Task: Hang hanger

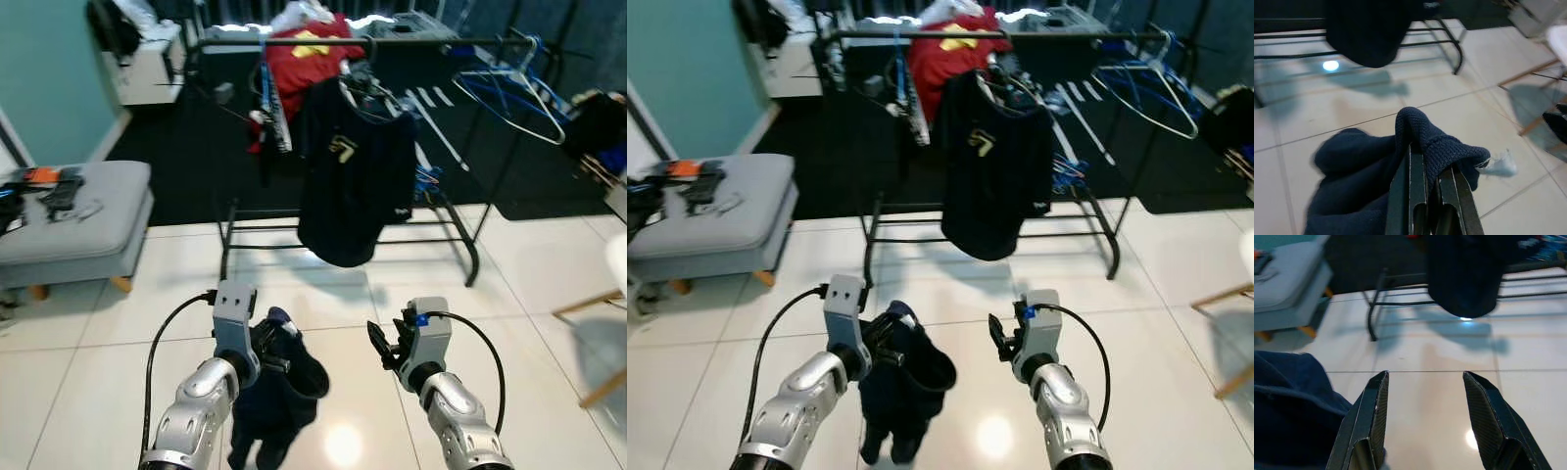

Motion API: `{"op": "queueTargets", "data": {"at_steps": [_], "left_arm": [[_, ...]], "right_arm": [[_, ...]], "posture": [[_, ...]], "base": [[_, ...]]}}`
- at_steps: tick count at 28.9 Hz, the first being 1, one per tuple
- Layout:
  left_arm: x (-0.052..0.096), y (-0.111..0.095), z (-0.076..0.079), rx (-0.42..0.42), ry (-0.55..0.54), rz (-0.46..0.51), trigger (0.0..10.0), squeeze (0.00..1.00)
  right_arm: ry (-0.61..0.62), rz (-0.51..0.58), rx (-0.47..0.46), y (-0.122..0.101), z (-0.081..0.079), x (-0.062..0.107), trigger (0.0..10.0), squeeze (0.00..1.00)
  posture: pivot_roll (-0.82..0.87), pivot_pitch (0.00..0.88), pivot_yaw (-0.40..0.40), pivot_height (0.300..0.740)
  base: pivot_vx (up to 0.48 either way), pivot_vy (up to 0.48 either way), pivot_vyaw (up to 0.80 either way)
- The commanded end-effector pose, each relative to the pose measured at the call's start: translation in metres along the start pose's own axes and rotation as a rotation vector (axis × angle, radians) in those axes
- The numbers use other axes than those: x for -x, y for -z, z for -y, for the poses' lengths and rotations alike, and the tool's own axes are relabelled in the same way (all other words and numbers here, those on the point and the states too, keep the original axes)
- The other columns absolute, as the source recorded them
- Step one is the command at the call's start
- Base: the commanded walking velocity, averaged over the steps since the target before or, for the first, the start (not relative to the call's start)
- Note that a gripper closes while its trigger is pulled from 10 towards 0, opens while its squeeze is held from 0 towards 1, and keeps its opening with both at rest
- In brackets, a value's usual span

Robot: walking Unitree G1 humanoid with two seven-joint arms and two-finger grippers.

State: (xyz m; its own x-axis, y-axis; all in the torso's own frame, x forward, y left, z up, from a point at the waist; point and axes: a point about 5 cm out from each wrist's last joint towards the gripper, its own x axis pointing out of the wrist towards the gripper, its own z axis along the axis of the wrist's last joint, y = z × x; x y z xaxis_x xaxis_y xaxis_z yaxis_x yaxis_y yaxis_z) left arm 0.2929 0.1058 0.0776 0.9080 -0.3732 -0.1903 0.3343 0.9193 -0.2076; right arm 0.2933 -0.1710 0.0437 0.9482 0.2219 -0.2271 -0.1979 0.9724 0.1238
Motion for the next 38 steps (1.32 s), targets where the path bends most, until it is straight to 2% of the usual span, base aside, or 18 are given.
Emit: {"op": "queueTargets", "data": {"at_steps": [1, 10, 26, 38], "left_arm": [[-0.0008, -0.0035, 0.0025, 0.012, 0.022, 0.021, 10.0, 0.0], [-0.0023, -0.0043, 0.0037, 0.011, 0.03, 0.023, 10.0, 0.0], [-0.0039, -0.0034, 0.0069, 0.011, 0.05, 0.023, 10.0, 0.0], [-0.0055, -0.0037, 0.0097, 0.007, 0.07, 0.023, 10.0, 0.0]], "right_arm": [[0.006, -0.003, -0.015, 0.0034, 0.0, 0.0027, 10.0, 0.0], [0.008, 0.001, -0.015, 0.0021, 0.0001, 0.0026, 10.0, 0.0], [0.005, 0.014, -0.012, 0.0011, 0.0002, 0.004, 10.0, 0.0], [0.011, 0.026, -0.012, 0.0, 0.001, 0.0047, 10.0, 0.0]], "posture": [[-0.04, 0.051, 0.028, 0.74], [-0.04, 0.05, 0.028, 0.74], [-0.05, 0.042, 0.035, 0.74], [-0.05, 0.025, 0.043, 0.74]], "base": [[0.274, 0.0, -0.58], [0.276, 0.0, -0.58], [0.276, 0.0, 0.0], [0.279, 0.0, -0.68]]}}
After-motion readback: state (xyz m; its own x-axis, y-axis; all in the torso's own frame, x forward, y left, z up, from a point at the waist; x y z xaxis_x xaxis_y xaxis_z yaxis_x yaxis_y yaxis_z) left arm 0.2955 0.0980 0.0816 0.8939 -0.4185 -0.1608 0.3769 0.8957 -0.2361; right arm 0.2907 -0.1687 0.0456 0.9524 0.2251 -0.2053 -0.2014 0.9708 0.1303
